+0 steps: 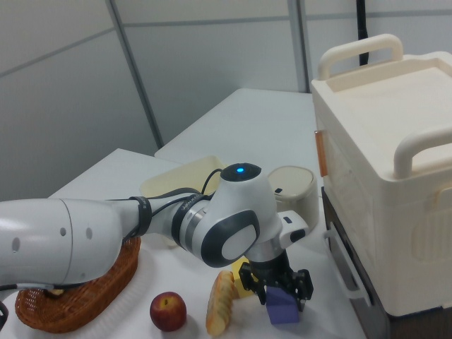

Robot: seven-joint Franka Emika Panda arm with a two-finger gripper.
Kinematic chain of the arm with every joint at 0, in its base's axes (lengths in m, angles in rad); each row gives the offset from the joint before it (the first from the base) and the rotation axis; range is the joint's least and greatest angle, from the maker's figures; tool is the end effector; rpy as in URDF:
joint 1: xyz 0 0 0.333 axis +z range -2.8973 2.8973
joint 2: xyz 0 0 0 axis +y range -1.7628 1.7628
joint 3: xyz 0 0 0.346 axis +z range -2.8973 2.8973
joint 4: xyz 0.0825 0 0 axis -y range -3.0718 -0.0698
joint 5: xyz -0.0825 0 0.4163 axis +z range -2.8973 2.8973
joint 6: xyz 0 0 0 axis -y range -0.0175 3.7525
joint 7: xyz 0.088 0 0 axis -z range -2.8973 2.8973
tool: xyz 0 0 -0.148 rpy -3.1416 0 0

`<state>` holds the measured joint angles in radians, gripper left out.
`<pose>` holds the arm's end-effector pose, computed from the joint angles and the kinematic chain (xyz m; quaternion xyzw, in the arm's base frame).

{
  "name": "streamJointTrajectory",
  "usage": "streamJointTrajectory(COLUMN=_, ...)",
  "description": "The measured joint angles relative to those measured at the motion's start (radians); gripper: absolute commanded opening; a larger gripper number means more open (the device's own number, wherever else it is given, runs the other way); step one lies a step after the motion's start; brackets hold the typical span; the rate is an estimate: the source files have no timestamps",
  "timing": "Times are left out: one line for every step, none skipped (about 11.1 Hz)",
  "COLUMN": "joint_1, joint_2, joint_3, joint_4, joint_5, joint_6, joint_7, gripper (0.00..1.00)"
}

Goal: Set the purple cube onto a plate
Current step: 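Lower the gripper onto the purple cube and close on it, then lift the purple cube and carry it over the pink plate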

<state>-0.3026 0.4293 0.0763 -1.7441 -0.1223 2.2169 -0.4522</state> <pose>0.6828 -0.1693 0.3022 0.9887 0.1442 0.0101 0.0395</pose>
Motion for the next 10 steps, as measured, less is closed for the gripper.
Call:
streamJointTrajectory(joint_1=0.001, joint_2=0.014, joint_3=0.000, joint_4=0.013, joint_5=0.000, joint_6=0.000, joint_7=0.000, gripper=0.57)
streamJointTrajectory(joint_1=0.003, joint_2=0.027, joint_3=0.003, joint_4=0.022, joint_5=0.000, joint_6=0.000, joint_7=0.000, gripper=0.49)
streamJointTrajectory(joint_1=0.005, joint_2=0.037, joint_3=0.005, joint_4=0.028, joint_5=0.000, joint_6=0.000, joint_7=0.007, gripper=0.46)
streamJointTrajectory(joint_1=0.005, joint_2=0.037, joint_3=0.006, joint_4=0.033, joint_5=0.000, joint_6=0.000, joint_7=0.011, gripper=0.46)
streamJointTrajectory(joint_1=0.004, joint_2=0.034, joint_3=0.006, joint_4=0.038, joint_5=0.000, joint_6=0.000, joint_7=0.013, gripper=0.46)
streamJointTrajectory(joint_1=-0.001, joint_2=0.020, joint_3=0.005, joint_4=0.038, joint_5=0.000, joint_6=-0.006, joint_7=0.013, gripper=0.45)
streamJointTrajectory(joint_1=-0.012, joint_2=-0.001, joint_3=0.003, joint_4=0.036, joint_5=0.000, joint_6=-0.036, joint_7=0.013, gripper=0.42)
streamJointTrajectory(joint_1=-0.033, joint_2=-0.034, joint_3=0.003, joint_4=0.035, joint_5=-0.002, joint_6=-0.089, joint_7=0.000, gripper=0.42)
streamJointTrajectory(joint_1=-0.055, joint_2=-0.075, joint_3=0.002, joint_4=0.027, joint_5=-0.002, joint_6=-0.137, joint_7=-0.022, gripper=0.42)
streamJointTrajectory(joint_1=-0.077, joint_2=-0.126, joint_3=0.002, joint_4=0.001, joint_5=-0.002, joint_6=-0.165, joint_7=-0.042, gripper=0.42)
